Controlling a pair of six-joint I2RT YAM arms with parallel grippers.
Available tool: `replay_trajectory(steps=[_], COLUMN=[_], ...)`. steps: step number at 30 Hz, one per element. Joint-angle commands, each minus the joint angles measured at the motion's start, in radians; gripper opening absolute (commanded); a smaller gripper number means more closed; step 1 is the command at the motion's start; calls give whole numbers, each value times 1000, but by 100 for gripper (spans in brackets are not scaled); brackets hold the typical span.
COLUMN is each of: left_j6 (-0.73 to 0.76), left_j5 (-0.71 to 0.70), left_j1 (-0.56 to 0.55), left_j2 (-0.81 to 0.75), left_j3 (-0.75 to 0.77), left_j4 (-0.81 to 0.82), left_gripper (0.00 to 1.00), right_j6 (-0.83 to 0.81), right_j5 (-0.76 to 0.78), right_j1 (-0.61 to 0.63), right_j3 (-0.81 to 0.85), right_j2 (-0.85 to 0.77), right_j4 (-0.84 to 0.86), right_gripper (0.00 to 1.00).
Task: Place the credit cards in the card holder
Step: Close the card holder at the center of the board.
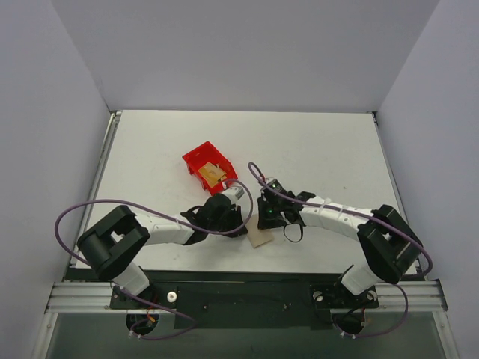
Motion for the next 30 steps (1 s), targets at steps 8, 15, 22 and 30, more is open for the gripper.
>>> replay_trajectory(steps=[8, 15, 22, 30], left_j6=[45, 70, 39, -50], left_j5=[-295, -591, -703, -743], left_j1=[15, 23, 34, 34], left_j2=[-300, -577, -760, -862], left_j3=[66, 50, 51, -6], left_j4=[-225, -462, -681, -767], left_gripper=[9, 43, 81, 85], right_j6=[35, 8, 61, 87], right_j5=[137, 308, 428, 522], right_j1=[-7, -10, -15, -15], right_j3=[-113, -182, -247, -331], right_j2=[-331, -605, -799, -931], right_j4=[156, -37, -161, -172], right_gripper=[27, 59, 85, 88])
